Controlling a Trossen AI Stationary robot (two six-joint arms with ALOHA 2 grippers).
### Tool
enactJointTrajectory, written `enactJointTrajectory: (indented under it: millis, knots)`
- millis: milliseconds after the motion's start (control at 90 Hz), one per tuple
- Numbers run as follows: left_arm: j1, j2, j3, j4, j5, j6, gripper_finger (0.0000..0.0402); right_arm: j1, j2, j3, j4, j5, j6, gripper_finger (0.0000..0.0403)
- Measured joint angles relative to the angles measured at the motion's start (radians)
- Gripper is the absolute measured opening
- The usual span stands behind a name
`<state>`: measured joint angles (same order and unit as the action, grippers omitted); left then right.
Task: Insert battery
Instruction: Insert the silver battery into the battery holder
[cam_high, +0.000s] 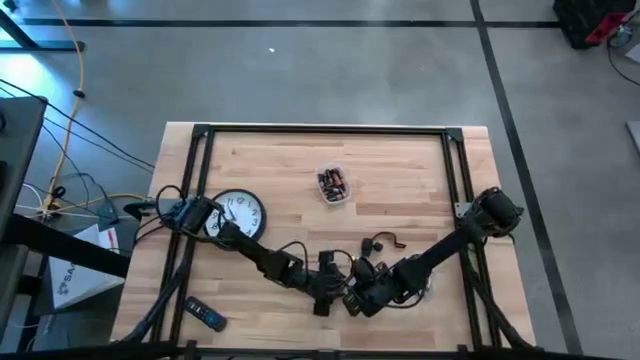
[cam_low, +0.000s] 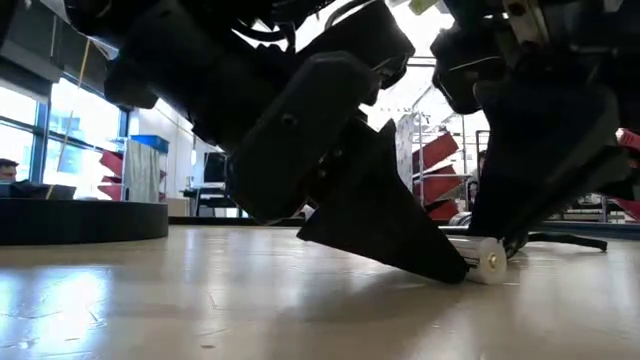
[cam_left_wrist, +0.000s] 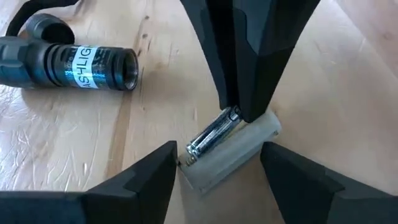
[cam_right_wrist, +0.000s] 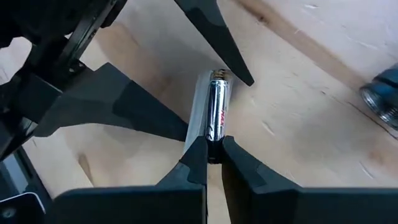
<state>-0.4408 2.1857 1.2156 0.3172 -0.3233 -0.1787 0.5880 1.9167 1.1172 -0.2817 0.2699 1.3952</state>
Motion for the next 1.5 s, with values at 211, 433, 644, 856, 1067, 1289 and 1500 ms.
enactJointTrajectory:
  millis: [211,433,644,856,1067,1289,1500]
  knots:
    - [0.0,0.0,0.0,0.002,0.0,0.0,0.0218,-0.02,0.0,0.0,0.016,-0.065,-0.009,0.0]
    - [-0.001,0.0,0.0,0.0,-0.017,0.005,0.0218,-0.021,0.002,0.041,-0.058,-0.109,0.002,0.0]
    - [0.001,0.0,0.0,-0.002,-0.065,-0.001,0.0218,-0.037,0.005,0.138,-0.218,-0.15,0.003,0.0]
    - [-0.004,0.0,0.0,-0.004,-0.063,-0.02,0.0218,-0.058,0.004,0.151,-0.244,-0.2,0.019,0.0]
    - [-0.011,0.002,0.0,-0.005,-0.06,-0.019,0.0218,-0.058,0.004,0.151,-0.277,-0.203,0.02,0.0]
    - [-0.012,0.002,0.0,-0.005,-0.056,0.008,0.021,-0.058,0.004,0.151,-0.278,-0.225,-0.012,0.0]
    - [-0.018,0.002,0.0,-0.004,-0.048,0.058,0.0179,-0.058,0.003,0.151,-0.286,-0.226,-0.054,0.0]
